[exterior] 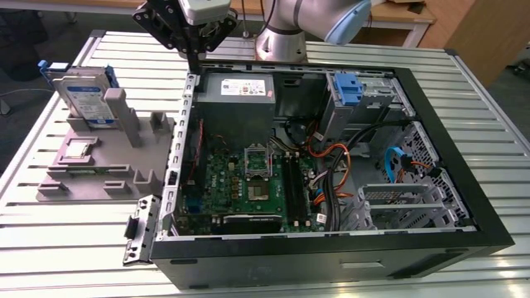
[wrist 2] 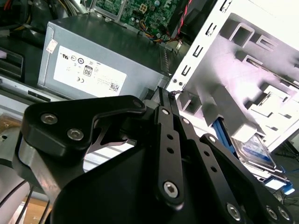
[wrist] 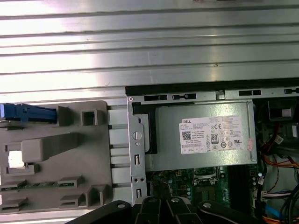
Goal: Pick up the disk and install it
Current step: 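Reach for the disk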
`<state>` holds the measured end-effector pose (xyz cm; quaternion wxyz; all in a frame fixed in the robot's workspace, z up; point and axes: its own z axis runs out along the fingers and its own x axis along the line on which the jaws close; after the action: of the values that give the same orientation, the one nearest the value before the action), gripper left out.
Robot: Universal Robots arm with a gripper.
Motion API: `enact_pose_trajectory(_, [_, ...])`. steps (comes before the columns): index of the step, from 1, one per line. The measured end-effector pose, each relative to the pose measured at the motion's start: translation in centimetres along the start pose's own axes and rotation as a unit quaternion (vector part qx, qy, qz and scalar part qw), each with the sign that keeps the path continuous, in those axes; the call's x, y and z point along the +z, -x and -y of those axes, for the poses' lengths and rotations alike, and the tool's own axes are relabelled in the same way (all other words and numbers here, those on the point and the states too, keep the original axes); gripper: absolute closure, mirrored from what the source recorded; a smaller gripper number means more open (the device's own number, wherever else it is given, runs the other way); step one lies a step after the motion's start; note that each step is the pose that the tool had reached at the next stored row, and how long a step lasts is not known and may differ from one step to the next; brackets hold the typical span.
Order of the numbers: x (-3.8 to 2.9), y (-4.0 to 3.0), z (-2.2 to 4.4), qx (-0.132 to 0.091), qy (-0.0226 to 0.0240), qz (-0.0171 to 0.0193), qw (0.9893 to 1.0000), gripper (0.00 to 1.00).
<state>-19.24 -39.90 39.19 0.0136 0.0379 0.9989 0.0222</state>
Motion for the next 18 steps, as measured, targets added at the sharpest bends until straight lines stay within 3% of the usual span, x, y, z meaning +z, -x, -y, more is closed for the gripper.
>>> enact_pose_trajectory(9, [0.02,-0.95,0.07,0.000,0.0000,0.0001,1.0000,0.89])
enact_pose_trajectory(18, [0.02,-1.09,0.08,0.000,0.0000,0.0001,1.0000,0.89])
